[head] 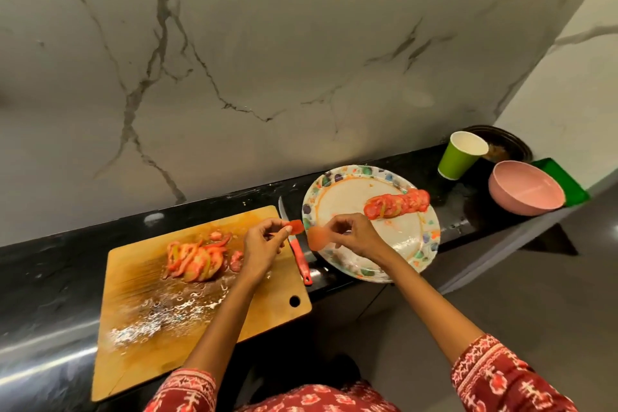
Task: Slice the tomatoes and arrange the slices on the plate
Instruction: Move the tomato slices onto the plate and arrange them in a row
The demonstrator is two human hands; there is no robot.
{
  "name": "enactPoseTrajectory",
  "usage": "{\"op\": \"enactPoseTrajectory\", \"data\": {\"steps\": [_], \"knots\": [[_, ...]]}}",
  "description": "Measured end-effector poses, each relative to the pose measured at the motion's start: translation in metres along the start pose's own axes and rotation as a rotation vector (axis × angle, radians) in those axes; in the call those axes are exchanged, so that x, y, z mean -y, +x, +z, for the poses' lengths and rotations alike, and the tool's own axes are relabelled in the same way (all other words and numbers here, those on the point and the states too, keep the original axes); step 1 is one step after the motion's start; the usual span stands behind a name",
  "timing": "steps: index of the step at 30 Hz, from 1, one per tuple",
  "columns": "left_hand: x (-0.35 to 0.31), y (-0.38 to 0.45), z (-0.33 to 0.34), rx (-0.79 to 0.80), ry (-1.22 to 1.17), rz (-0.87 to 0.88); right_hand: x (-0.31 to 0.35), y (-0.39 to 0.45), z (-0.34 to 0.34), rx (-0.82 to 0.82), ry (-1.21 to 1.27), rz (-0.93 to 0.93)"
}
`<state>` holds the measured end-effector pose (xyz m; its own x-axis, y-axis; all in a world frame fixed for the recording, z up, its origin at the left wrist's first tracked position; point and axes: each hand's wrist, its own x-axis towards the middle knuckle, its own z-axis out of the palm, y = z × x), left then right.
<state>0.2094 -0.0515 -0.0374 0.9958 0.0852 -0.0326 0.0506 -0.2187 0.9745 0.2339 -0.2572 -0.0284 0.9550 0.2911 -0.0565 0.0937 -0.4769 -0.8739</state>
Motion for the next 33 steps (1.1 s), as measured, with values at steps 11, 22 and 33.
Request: {"op": "enactPoseTrajectory", "data": {"steps": [11, 22, 33], "knots": [[0.000, 0.033, 0.079, 0.142, 0.031, -0.084, -0.049, 0.026, -0.104, -0.324, -0.269, 0.211], [0.001, 0.062, 0.126, 0.174, 0.140, -0.107, -0.063, 0.033, -0.085, -0.399, -0.365, 0.317], [0.003, 0.078, 0.145, 0.258, 0.463, -0.056, -0.066, 0.025, -0.083, -0.495, -0.390, 0.262]]}}
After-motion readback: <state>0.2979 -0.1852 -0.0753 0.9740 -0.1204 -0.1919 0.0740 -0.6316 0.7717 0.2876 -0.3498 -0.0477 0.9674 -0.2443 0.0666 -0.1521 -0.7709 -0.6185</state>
